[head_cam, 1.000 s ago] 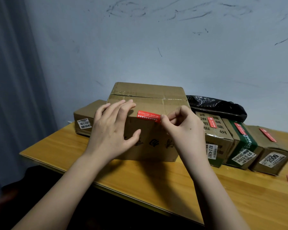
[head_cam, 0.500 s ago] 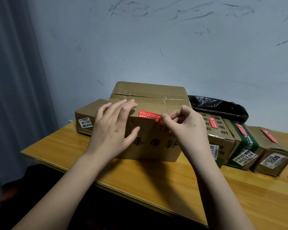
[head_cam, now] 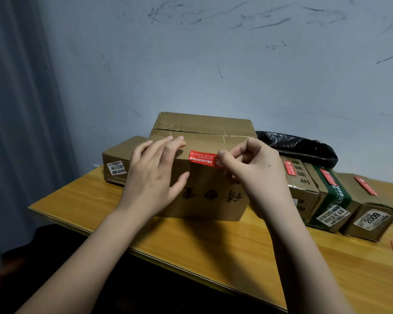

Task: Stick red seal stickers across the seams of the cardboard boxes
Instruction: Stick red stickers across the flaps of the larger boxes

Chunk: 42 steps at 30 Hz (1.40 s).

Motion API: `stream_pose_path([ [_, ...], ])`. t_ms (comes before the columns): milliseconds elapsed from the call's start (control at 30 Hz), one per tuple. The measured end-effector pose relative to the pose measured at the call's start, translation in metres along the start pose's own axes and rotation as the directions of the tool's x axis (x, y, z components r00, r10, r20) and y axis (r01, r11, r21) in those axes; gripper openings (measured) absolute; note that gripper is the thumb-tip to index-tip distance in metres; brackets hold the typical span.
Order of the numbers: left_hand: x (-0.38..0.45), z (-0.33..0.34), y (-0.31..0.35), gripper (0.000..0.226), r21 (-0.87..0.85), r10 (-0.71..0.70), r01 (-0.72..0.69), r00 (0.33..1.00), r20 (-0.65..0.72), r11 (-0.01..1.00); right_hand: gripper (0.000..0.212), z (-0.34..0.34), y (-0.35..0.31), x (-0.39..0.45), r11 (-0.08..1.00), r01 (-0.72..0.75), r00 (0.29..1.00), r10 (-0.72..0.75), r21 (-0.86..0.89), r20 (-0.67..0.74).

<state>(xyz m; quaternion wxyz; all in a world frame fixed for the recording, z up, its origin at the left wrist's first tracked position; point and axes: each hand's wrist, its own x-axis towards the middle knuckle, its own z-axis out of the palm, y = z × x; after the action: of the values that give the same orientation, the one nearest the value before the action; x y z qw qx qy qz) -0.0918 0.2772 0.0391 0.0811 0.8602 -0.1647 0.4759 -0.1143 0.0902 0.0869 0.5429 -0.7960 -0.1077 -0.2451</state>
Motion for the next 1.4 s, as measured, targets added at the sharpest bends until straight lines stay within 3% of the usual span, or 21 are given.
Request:
stream_pose_path([
  [500, 0.001, -0.002, 0.004, 0.067, -0.002, -0.073, 0.074, 0.997, 0.032, 0.997, 0.024, -0.010, 0.000, 0.005, 1.000, 0.006, 1.000, -0.006, 0.030, -0.002],
  [833, -0.001, 0.002, 0.009, 0.062, -0.050, -0.027, 0.029, 0.999, 0.040, 0.998, 0.019, -0.034, 0.002, 0.007, 0.999, 0.018, 0.996, -0.015, 0.037, -0.084],
  [1033, 0.004, 0.003, 0.004, 0.067, -0.109, -0.073, 0.085, 0.991, 0.110, 0.990, 0.016, -0.042, 0.009, 0.009, 0.968, 0.058, 0.977, -0.005, 0.245, -0.212],
  [1133, 0.005, 0.003, 0.003, 0.066, -0.160, -0.105, 0.123, 0.988, 0.117, 0.979, 0.013, -0.040, 0.021, 0.015, 0.929, 0.024, 0.978, 0.055, 0.370, -0.202],
  [1300, 0.002, 0.003, 0.014, 0.063, -0.242, -0.221, 0.243, 0.968, 0.115, 0.939, 0.025, -0.025, 0.045, 0.016, 0.948, 0.012, 0.986, 0.041, 0.317, -0.161],
  [1400, 0.001, 0.004, 0.017, 0.062, -0.258, -0.211, 0.218, 0.976, 0.058, 0.941, 0.035, -0.013, 0.050, 0.013, 0.932, 0.016, 0.987, 0.042, 0.363, -0.152],
])
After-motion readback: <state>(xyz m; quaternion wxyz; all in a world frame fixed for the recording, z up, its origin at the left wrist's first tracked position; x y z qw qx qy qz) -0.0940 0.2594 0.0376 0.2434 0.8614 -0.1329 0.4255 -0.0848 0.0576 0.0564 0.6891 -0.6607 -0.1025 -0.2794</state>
